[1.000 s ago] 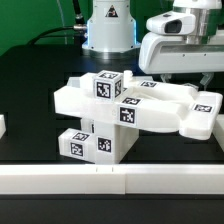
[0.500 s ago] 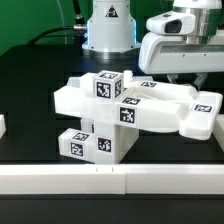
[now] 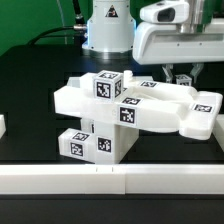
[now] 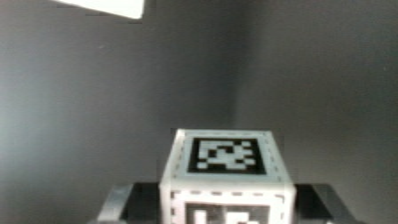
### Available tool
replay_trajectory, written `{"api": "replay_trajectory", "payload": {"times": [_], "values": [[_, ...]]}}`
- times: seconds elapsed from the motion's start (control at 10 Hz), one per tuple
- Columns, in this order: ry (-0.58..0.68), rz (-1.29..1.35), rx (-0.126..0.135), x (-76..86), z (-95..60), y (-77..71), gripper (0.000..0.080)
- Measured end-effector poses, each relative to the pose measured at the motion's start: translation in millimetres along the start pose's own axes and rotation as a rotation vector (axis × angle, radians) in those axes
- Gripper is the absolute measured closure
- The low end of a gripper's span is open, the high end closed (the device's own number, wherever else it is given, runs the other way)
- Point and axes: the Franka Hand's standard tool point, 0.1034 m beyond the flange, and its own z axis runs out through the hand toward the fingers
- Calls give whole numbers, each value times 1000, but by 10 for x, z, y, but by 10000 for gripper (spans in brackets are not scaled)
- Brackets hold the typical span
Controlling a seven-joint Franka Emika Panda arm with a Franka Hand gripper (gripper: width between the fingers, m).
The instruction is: Assemble chair
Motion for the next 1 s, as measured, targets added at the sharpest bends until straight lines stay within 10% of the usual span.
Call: {"api": "replay_trajectory", "payload": {"times": [0.2,0.6,1.0], "values": [[-34,47,45,121,-377,129,512],[-17,46,32,117,-307,159,512],[-42,-156,71,510,-653,889,512]]}}
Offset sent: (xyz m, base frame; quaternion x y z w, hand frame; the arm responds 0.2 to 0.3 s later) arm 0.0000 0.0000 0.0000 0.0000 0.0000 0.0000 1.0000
